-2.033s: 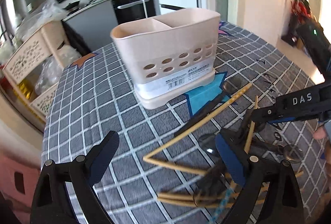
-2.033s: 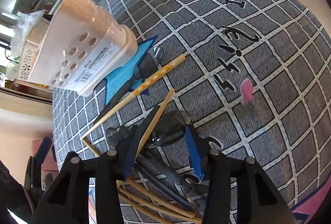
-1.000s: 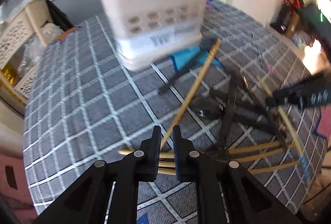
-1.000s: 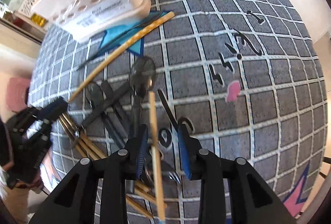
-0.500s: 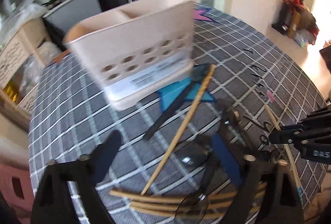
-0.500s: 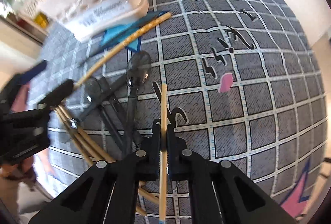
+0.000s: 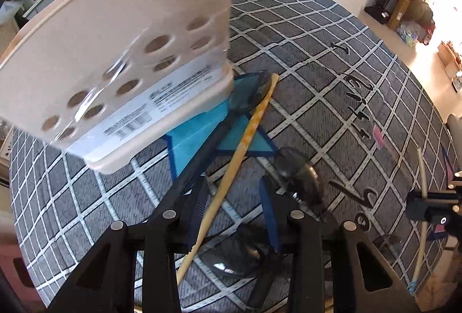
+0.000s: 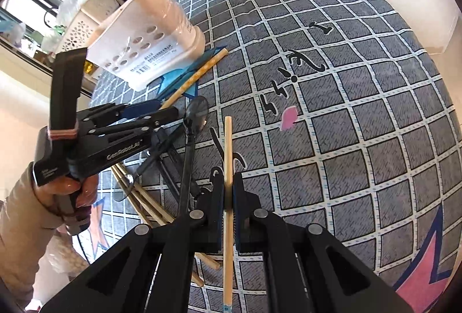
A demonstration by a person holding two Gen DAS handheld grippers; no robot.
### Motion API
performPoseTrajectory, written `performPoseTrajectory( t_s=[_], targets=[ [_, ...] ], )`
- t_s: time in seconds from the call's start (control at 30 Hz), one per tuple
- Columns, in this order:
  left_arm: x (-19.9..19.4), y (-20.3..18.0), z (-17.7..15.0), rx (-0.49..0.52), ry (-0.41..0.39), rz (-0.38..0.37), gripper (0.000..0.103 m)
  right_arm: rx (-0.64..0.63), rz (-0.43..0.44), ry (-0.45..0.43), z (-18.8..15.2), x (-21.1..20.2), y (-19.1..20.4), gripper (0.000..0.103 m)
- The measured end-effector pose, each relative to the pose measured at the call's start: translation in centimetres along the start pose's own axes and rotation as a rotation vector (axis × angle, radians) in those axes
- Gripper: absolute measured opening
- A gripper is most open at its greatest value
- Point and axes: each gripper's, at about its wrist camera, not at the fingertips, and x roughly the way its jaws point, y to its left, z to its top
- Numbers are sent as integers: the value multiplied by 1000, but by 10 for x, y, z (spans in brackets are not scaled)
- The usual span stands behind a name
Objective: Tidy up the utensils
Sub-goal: 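Grasp a wooden chopstick with the right tool while the left tool grasps another chopstick, then carry both chopsticks to the white holder and release them inside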
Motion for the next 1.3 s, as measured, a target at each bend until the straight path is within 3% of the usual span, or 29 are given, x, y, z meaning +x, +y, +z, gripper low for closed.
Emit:
performPoseTrajectory(
  t_s=[0.2, 0.23, 0.27, 0.43, 0.77, 0.93, 1.3],
  targets=[
    [7, -14, 17, 7, 12, -9, 68, 5, 21, -17, -2, -2, -1, 6],
    [6, -15, 18, 10, 10, -15, 53, 4, 21, -21, -2, -4, -1, 6],
    [5, -17, 19, 24, 5, -26, 47, 3, 20, -28, -3, -7, -2, 6],
    [-6, -29, 9, 77, -44, 11, 39, -15, 5, -77, -6, -20, -1, 6],
    [-82, 2, -31, -103, -268, -49, 39, -67, 48, -168, -1, -58, 17, 6],
    [-134, 17, -45, -185, -416, -54, 39, -117, 75, -232, 8, -86, 40, 6],
    [-210, 71, -18, -334, -678, -16, 39, -250, 101, -386, 68, -140, 106, 6]
  ],
)
